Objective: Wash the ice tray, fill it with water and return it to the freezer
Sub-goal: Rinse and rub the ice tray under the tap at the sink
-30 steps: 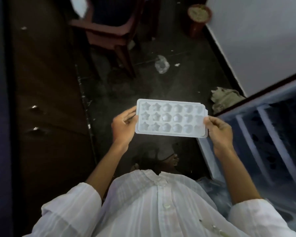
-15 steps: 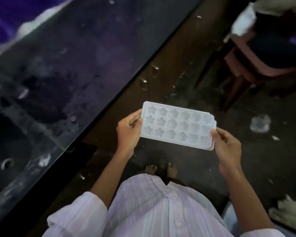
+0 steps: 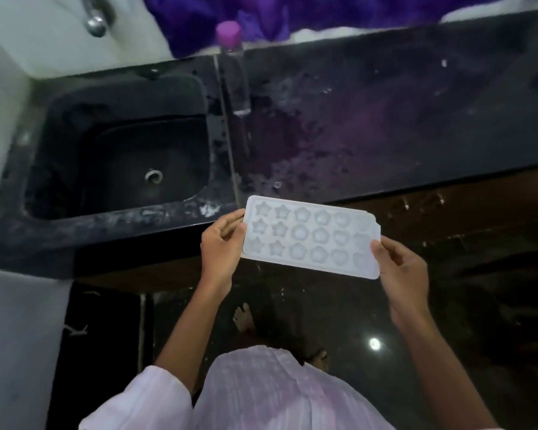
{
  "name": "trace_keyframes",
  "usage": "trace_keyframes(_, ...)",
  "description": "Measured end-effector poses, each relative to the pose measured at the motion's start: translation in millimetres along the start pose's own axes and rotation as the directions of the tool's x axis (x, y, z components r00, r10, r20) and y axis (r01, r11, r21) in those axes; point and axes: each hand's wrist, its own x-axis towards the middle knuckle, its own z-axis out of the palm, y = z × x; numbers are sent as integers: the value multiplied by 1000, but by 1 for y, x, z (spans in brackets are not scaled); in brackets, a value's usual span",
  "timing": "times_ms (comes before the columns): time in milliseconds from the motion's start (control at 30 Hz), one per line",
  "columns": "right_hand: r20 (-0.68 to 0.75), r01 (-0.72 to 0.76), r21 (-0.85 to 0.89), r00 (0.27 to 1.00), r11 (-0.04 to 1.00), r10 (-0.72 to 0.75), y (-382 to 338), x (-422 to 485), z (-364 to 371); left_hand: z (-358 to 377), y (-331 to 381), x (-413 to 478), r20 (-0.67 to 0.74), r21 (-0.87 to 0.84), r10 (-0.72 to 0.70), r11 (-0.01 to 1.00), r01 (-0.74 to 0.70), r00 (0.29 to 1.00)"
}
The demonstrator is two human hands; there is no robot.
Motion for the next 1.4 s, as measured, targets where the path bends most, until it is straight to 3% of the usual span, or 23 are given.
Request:
trace_keyframes(200, 150, 62, -57, 987, 996, -52, -25, 13, 93, -71, 14, 37, -146, -131, -48, 991, 28, 988)
trace_keyframes(500, 312, 153, -94, 943, 984, -117, -68, 26, 218, -157, 23, 107, -151, -277, -176, 952, 129, 973)
trace_keyframes(800, 450, 197, -92, 883, 976, -136, -121, 61, 307, -187, 45, 157, -272, -250, -154, 965, 85, 950)
trace_keyframes(1133, 615, 298, -126, 772, 946, -161, -181, 104, 399, -210, 79, 205, -468, -396, -202, 918, 0, 861)
trace_keyframes(1300, 588, 448, -120, 751, 886, -301, -236, 111, 456, -229, 84, 233, -521, -389, -210, 921, -11, 828)
trace_keyframes(1400, 658, 418, -38, 694, 908, -292, -269, 119, 508, -243, 84, 253, -520, -355, -201, 935, 4, 830)
